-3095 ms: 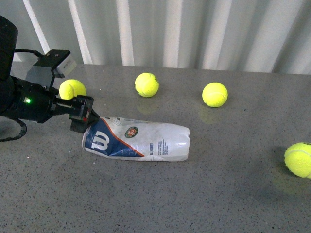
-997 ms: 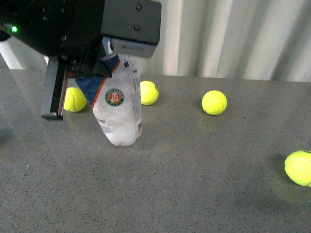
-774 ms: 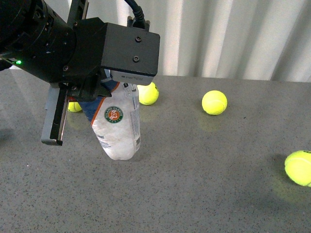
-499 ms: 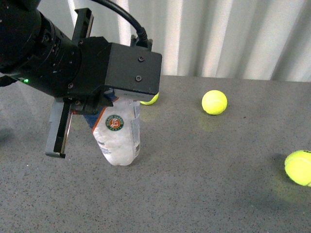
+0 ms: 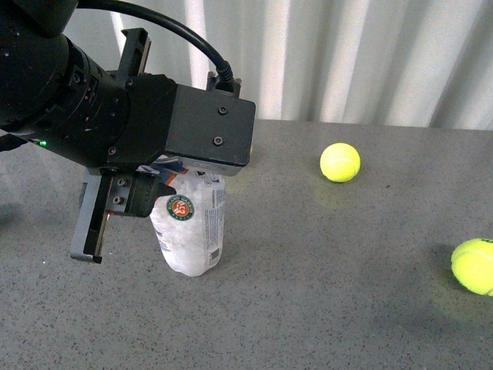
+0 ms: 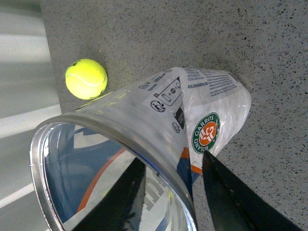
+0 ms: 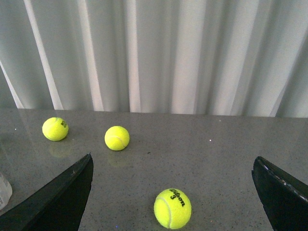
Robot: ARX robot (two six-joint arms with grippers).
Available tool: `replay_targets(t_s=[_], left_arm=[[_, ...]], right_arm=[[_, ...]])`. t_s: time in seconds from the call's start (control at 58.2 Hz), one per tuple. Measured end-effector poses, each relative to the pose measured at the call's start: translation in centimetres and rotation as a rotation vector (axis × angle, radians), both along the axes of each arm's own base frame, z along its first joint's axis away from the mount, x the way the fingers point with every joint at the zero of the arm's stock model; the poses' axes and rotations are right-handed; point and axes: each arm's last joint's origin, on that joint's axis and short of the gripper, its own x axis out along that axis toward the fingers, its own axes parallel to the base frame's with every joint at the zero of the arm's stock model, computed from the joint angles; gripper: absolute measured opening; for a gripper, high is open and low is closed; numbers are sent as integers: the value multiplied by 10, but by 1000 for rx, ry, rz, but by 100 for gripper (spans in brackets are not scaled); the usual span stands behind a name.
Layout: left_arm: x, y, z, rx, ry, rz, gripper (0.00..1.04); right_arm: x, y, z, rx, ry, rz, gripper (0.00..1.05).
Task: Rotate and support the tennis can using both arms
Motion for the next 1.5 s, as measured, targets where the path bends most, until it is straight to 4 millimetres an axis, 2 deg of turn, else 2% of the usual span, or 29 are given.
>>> replay_targets(t_s=[0.241,0.378,0.43,0.516,0.602,0.705,0.774,0.877,1.049,1.255,1.444,1.479,1.496], left_arm=[[2,6,3,-19,30,14,79],[1,10,20,-113,89,22,100],[1,12,33,-189,112,36,98],[5,21,66,-372,112,66,98],[10,39,93,-532,83,119,98],[12,69,114,-714,43,226,98],[7,101,122,-907,6,384,98],[-19,129,116,-1096,-14,547,98],[-65,154,100,-1281,8,678,98],[-115,177,57,-1348,74,764,98],[-139,201,31,-1383,98,864,98],[-142,203,27,-1378,59,895,96],[-143,203,24,-1372,-13,917,93]], right_arm=[[0,0,0,0,0,0,97],[0,0,0,0,0,0,97],[0,0,0,0,0,0,97],[0,0,0,0,0,0,97],[0,0,0,0,0,0,97],[0,0,0,0,0,0,97],[0,0,0,0,0,0,97],[0,0,0,0,0,0,97],[0,0,0,0,0,0,97],[0,0,0,0,0,0,97],[0,0,0,0,0,0,97],[0,0,0,0,0,0,97],[0,0,0,0,0,0,97]])
